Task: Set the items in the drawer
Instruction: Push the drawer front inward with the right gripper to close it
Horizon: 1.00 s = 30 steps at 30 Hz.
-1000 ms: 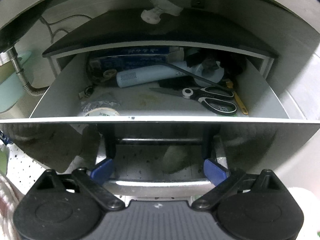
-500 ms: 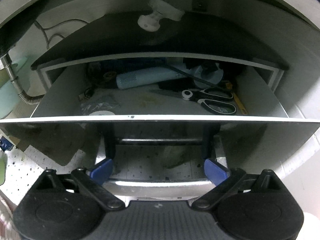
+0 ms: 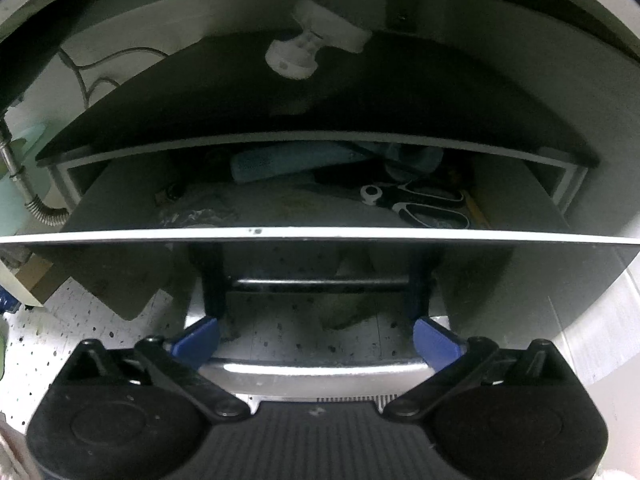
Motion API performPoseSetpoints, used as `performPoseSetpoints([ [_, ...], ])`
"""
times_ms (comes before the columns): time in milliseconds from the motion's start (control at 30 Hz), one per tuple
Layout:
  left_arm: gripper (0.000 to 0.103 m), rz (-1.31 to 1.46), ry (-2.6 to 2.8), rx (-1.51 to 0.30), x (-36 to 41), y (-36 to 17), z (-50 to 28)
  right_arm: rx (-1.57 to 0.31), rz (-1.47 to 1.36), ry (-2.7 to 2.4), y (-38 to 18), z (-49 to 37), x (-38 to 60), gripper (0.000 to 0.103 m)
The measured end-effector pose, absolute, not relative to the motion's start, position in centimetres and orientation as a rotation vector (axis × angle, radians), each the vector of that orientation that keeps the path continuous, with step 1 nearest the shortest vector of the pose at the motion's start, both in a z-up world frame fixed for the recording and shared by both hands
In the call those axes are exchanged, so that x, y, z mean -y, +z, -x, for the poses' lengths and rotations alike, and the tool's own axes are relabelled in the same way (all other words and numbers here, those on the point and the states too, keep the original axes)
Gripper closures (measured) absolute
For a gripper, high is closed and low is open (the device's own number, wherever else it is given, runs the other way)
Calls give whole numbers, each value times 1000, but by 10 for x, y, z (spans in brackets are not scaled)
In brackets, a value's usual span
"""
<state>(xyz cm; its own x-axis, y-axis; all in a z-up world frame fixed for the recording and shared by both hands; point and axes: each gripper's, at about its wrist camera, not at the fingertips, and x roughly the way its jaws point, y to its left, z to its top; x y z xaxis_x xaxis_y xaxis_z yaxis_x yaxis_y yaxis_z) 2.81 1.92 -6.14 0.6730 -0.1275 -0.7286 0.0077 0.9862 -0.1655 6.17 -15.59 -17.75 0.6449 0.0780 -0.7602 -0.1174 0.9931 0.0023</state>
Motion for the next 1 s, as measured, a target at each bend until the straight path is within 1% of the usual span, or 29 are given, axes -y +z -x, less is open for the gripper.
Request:
performPoseSetpoints([
  [433,16,143,-73,-828,-19,-61,-28,-845,50,113,-176,-57,156,0],
  [1000,16,111,-37,-796,-27,-54,-22,-767,44,115,-183,-19,164,0],
])
